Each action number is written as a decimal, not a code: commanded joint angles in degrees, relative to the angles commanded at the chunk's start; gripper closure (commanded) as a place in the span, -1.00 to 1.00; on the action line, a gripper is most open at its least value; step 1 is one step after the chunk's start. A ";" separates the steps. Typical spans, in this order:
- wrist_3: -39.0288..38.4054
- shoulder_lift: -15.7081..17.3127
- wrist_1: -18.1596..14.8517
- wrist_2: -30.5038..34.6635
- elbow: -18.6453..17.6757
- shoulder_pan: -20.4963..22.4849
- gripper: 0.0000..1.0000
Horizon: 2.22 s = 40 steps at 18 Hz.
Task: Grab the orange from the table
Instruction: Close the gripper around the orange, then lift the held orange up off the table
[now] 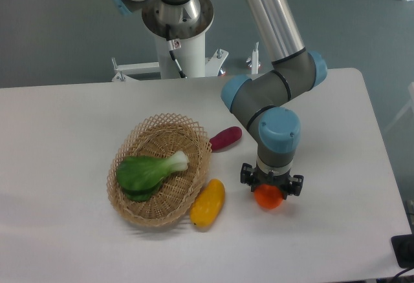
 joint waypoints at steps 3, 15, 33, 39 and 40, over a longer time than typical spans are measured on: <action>0.17 0.18 0.00 0.00 0.17 0.00 -0.47; 1.05 4.22 -6.30 -2.80 8.60 3.25 -0.35; 14.50 9.93 -28.92 -5.54 19.42 6.77 -0.25; 15.91 10.99 -29.00 -6.59 19.34 7.65 -0.25; 15.91 11.07 -28.92 -6.68 19.34 7.65 -0.25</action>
